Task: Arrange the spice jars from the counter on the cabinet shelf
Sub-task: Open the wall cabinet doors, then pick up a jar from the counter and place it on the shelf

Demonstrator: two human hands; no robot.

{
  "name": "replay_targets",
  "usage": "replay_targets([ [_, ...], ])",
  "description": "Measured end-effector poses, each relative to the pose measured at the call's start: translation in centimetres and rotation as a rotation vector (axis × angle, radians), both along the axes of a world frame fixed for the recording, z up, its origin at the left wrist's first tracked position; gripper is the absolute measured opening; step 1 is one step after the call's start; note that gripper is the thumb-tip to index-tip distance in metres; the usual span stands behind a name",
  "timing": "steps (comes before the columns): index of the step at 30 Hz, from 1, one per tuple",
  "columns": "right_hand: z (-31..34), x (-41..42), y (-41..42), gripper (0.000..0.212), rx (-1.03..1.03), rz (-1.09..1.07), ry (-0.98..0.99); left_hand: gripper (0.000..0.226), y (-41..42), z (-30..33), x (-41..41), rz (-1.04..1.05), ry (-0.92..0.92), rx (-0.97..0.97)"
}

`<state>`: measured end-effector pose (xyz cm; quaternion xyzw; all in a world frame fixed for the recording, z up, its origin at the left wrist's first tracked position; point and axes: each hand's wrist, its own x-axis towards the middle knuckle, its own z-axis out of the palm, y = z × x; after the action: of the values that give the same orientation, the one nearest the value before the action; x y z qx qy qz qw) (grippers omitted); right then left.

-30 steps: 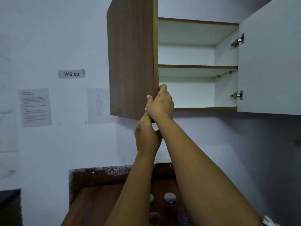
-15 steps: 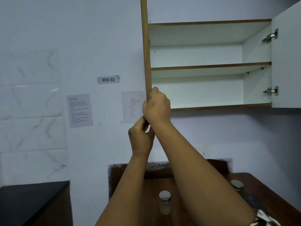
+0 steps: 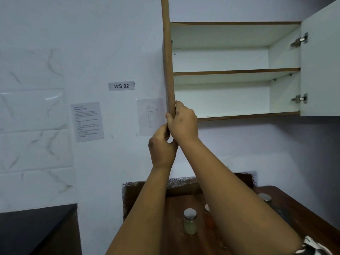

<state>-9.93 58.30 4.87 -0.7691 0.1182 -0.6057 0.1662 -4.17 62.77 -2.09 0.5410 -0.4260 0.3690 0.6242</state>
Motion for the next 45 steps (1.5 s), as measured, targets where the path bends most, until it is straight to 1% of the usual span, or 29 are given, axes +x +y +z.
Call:
replay_targets([
  [3,-1.8,-0.2,-0.8,0.040,0.041,0.124,-0.035,0.036,-0.9,-0.7,-0.1,-0.012,0.016,-0.049],
  [6,-4.5,-0.5,-2.4,0.036,0.080,0.209,-0.047,0.040,-2.3,-2.3,-0.3,-0.061,0.110,-0.103],
  [9,-7.8,-1.2,-5.3,0.032,0.073,0.144,-0.017,0.041,-4.5,-5.3,-0.5,-0.031,0.224,-0.132],
  [11,-10.5,-1.9,-8.3,0.032,0.096,0.067,0.041,0.045,-6.5,-8.2,-0.7,-0.015,0.294,-0.098],
  [14,-14.5,-3.5,-13.8,0.032,0.185,-0.024,0.135,0.050,-9.9,-13.4,-1.3,-0.022,0.333,0.051],
  [18,-20.8,-6.0,-21.2,0.033,0.350,-0.078,0.224,0.057,-14.5,-20.8,-1.7,-0.016,0.379,0.267],
  [21,-26.0,-7.2,-26.4,0.035,0.412,-0.134,0.359,0.065,-17.8,-26.1,-2.1,0.025,0.442,0.435],
  [24,-31.3,-8.1,-30.8,0.031,0.449,-0.133,0.512,0.068,-20.7,-30.6,-2.8,0.054,0.536,0.568],
  [26,-34.7,-8.5,-33.3,0.030,0.452,-0.123,0.622,0.070,-22.0,-33.3,-3.4,0.035,0.603,0.655],
  [28,-37.2,-8.8,-35.0,0.030,0.472,-0.111,0.711,0.073,-22.9,-35.5,-3.6,0.000,0.686,0.736],
  [30,-39.2,-8.7,-36.1,0.031,0.517,-0.082,0.772,0.073,-23.4,-37.3,-3.6,0.004,0.763,0.776],
  [33,-42.0,-7.9,-36.6,0.045,0.589,-0.029,0.914,0.075,-23.5,-38.6,-3.2,0.022,0.826,0.825],
  [36,-44.5,-6.0,-36.3,0.060,0.582,0.009,1.057,0.080,-23.5,-39.2,-2.2,-0.013,0.892,0.874],
  [38,-45.6,-4.5,-36.0,0.070,0.540,0.023,1.101,0.079,-23.7,-39.4,-1.5,0.003,0.882,0.892],
  [41,-46.4,-1.8,-36.2,0.082,0.495,0.040,1.092,0.077,-24.4,-39.5,-0.2,0.020,0.860,0.873],
  [43,-46.5,0.1,-36.4,0.086,0.450,0.071,1.128,0.075,-24.9,-39.6,0.9,0.013,0.839,0.901],
  [45,-46.8,2.1,-36.7,0.088,0.412,0.109,1.202,0.071,-25.2,-39.9,2.3,-0.004,0.774,0.955],
])
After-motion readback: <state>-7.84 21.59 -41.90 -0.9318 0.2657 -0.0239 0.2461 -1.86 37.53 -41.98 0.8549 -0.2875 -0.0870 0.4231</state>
